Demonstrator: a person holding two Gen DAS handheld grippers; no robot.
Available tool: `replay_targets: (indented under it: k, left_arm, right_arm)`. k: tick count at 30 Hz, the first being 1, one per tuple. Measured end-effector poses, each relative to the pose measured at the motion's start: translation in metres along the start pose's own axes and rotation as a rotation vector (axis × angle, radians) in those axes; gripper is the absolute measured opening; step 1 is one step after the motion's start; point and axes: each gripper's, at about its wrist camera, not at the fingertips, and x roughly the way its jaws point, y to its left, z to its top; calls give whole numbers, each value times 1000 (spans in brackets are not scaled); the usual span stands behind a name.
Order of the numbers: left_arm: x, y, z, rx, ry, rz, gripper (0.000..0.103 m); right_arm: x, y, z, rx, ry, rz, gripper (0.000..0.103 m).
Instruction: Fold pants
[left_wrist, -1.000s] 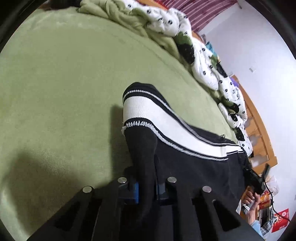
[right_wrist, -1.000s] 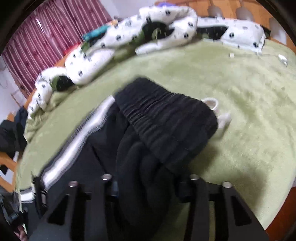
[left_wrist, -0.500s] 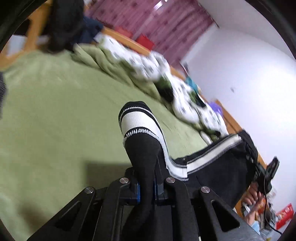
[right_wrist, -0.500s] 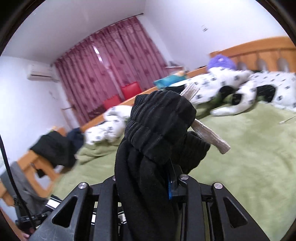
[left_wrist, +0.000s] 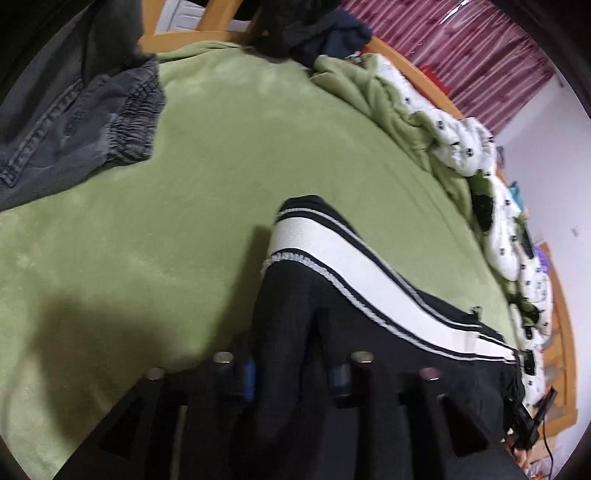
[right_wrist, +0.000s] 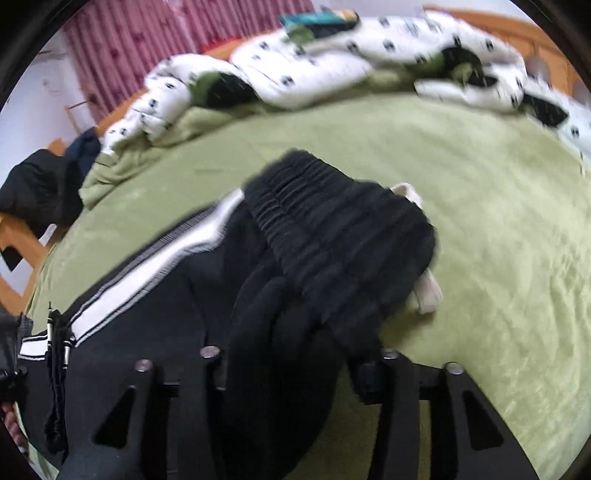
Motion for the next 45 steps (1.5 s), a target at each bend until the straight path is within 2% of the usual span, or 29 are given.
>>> replay_targets:
  k: [2, 4, 6, 10, 13, 17, 22, 24, 26, 28, 31, 33, 34, 35, 36, 37, 38, 42, 45]
  left_arm:
    - [0, 1, -5, 15, -2, 44, 39]
    - [-3, 0, -7, 27, 2, 78, 49]
    - [-10, 0, -12, 43, -1, 91, 49]
    - [-36, -9, -27, 128, -49, 125, 51]
    - [-59, -16, -42, 202, -94, 127, 57]
    - [-79, -15, -61, 238, -118, 103, 58]
    - [-82, 13, -80, 99, -74, 13, 55]
    - [-81, 24, -90, 74, -54, -7, 53]
    - [-80, 30, -100, 61, -43, -4, 47]
    - [-78, 36, -110, 30, -32, -33, 47]
    - [-72, 41, -118, -1, 4, -81, 45]
    - [-71, 40, -120, 4, -2, -73, 45]
    - [-70, 39, -120, 7, 1, -73, 45]
    - [-70, 38, -120, 6, 2, -76, 45]
    - [-70, 38, -119, 3, 7, -80, 45]
    - [-68, 40, -118, -2, 17, -88, 45]
    - [-66, 42, -118, -15, 22, -97, 45]
    - [-58, 57, -118, -117, 41, -159, 45]
    - [-55, 55, -118, -114, 41, -162, 45]
  right_arm:
    - [6, -1, -5, -21, 42, -31, 58]
    - [4, 0, -9, -46, 38, -43, 61]
    - [-3, 3, -9, -62, 44, -69, 66]
    - [-28, 0, -11, -67, 55, -130, 66]
    - [-62, 2, -16, -71, -2, -161, 66]
    - [-102, 21, -28, -72, -105, -98, 66]
    - [-111, 71, -41, -193, -151, -64, 62]
    - [-113, 87, -46, -239, -163, -60, 61]
    - [-116, 104, -55, -285, -173, -17, 59]
    - [-115, 114, -65, -315, -170, 22, 56]
    - [-104, 127, -84, -364, -126, 116, 56]
    - [-86, 135, -100, -400, -39, 153, 56]
    - [-73, 140, -109, -440, 14, 141, 55]
    - [-58, 146, -120, -501, 48, 82, 53]
    - [-47, 150, -131, -566, 45, 10, 53]
    - [-48, 151, -136, -584, 7, 1, 53]
    - [-52, 152, -138, -586, -19, -7, 53]
    - [-57, 142, -130, -478, 19, 19, 54]
    - [-57, 139, -131, -454, 22, 17, 54]
